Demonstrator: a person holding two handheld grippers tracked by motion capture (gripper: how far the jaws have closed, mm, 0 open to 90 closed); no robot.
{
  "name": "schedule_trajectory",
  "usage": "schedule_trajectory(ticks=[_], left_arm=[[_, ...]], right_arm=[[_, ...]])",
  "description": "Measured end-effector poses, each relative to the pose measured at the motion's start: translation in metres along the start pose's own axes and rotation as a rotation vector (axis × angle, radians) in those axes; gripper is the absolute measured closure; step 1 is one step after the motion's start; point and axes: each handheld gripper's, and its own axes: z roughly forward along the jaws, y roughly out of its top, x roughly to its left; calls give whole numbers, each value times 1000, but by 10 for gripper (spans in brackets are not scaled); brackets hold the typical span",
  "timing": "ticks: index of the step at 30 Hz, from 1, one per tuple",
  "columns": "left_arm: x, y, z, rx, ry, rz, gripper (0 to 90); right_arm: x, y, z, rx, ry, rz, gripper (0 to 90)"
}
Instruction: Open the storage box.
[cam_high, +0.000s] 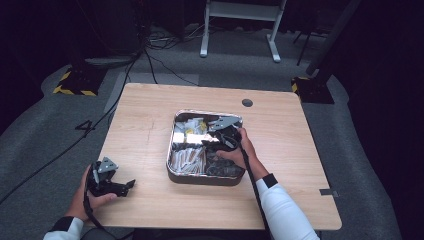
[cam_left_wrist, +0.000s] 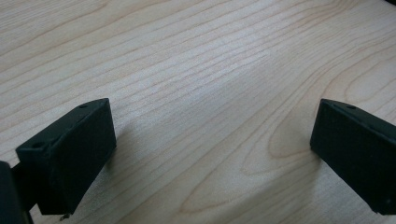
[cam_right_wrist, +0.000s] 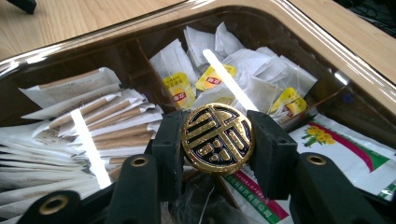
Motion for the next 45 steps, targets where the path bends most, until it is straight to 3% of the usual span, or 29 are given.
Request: schedule_trajectory(ticks=[23, 45], left_arm=[[0, 0, 0, 0, 1, 2, 4], [0, 0, 0, -1, 1, 2, 4]], right_arm=[[-15, 1, -40, -75, -52, 23, 591], [-42, -31, -96, -88, -146, 51, 592]])
